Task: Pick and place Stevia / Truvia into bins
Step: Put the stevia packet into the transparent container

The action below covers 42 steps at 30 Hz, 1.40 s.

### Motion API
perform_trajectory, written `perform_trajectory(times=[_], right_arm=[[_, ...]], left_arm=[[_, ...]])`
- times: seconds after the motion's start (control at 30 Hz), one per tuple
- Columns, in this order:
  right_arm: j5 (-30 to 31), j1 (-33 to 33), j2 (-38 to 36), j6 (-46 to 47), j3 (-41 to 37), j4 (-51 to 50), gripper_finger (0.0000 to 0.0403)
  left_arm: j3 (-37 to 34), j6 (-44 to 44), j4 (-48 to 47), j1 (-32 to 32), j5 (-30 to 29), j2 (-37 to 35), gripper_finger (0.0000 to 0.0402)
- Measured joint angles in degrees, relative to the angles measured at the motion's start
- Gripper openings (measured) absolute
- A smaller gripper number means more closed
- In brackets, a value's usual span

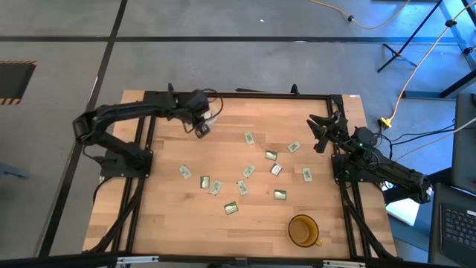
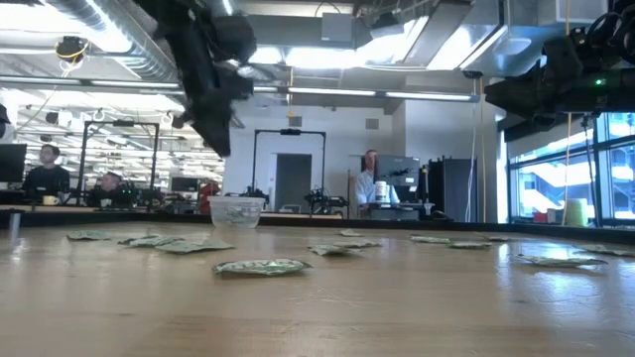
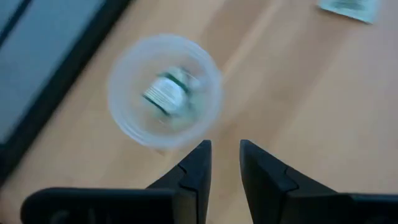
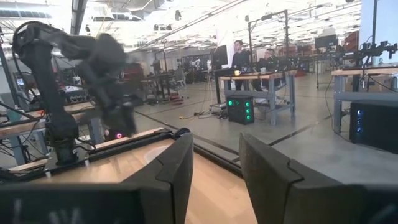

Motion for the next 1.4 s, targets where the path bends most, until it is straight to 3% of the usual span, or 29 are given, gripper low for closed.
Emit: perform_trajectory(times=[0.17, 0.47, 0.6, 0.77, 1.1, 1.4], right_arm=[[0.0, 0.0, 0.0, -1.5, 0.0, 2.1, 0.0134], [0.0, 0.0, 0.0, -1.8, 0.0, 2.5, 0.0134], [0.0, 0.0, 0.0, -1.4, 0.0, 2.5, 0.0134], [0.0, 0.0, 0.0, 0.3, 0.0, 2.5, 0.0134], [0.0, 0.0, 0.0, 0.7, 0.0, 2.5, 0.0134], [0.0, 0.0, 0.0, 1.9, 0.0, 2.5, 0.0134]], left_arm=[[0.0, -7.4, -6.3, -7.6, -0.1, -2.7, 0.0077], [0.0, -26.2, -16.4, -22.3, -2.4, -1.4, 0.0079], [-0.1, -37.2, -19.0, -26.3, -2.9, -0.3, 0.0079], [-0.3, -43.2, -21.1, -30.8, -2.3, 1.9, 0.0077], [-15.3, -45.6, -5.3, -32.6, 2.6, 2.2, 0.0077], [-22.7, -49.8, -1.8, -32.2, 2.7, 2.2, 0.0077]])
